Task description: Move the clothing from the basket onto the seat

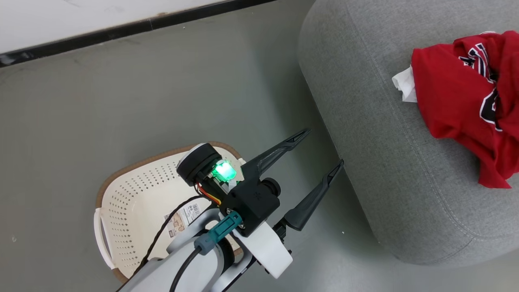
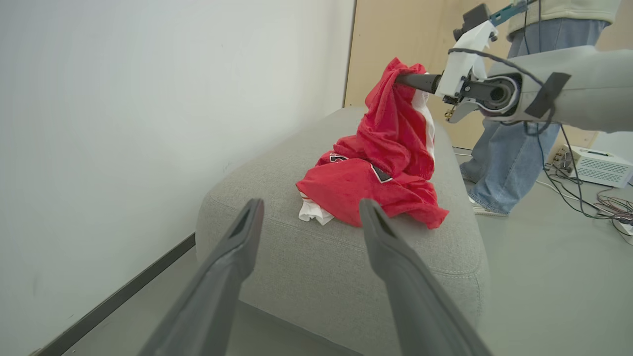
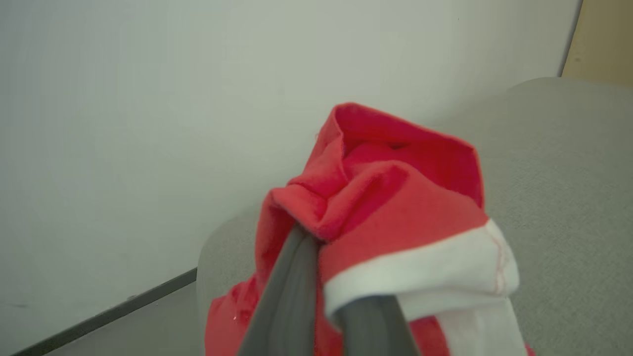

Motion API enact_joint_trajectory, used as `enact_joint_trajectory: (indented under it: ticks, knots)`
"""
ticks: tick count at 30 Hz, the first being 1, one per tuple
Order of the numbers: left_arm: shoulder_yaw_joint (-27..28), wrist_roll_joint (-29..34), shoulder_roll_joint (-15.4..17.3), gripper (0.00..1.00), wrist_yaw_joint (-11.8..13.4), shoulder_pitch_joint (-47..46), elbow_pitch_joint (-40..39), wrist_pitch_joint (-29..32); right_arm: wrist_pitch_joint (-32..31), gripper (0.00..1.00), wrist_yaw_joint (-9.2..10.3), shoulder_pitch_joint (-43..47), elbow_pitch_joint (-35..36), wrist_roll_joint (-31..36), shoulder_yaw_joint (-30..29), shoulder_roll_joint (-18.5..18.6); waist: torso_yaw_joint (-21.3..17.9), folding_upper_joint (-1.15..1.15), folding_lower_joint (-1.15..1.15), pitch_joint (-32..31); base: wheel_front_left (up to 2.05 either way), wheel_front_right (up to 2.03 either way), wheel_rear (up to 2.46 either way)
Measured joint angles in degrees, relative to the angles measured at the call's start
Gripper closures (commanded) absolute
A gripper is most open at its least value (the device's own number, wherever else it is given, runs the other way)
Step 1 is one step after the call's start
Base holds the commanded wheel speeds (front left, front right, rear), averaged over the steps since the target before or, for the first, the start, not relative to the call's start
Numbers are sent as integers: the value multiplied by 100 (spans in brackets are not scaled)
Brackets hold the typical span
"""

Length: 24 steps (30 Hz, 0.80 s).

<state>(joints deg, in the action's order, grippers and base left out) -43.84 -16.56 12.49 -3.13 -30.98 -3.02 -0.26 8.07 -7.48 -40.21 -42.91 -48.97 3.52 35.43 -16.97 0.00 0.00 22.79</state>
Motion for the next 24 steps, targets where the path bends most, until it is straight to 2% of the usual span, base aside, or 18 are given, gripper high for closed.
enact_joint_trajectory:
  ticks: [18,20,23,24]
  knots:
    - [52,65,53,0,-24,-130,108,-34,-51,100,0,46,-621,353,415,-500,-23,0,0,312,0,0,0]
    - [52,65,54,0,-25,-130,133,-81,-49,76,0,44,-655,353,416,-534,-45,0,0,295,0,0,0]
    - [52,63,52,0,-26,-130,177,-109,-49,56,0,44,-689,353,439,-557,-80,0,0,260,0,0,0]
    - [52,57,51,0,-26,-130,192,-136,-49,56,0,44,-691,353,446,-557,-93,0,0,248,0,0,0]
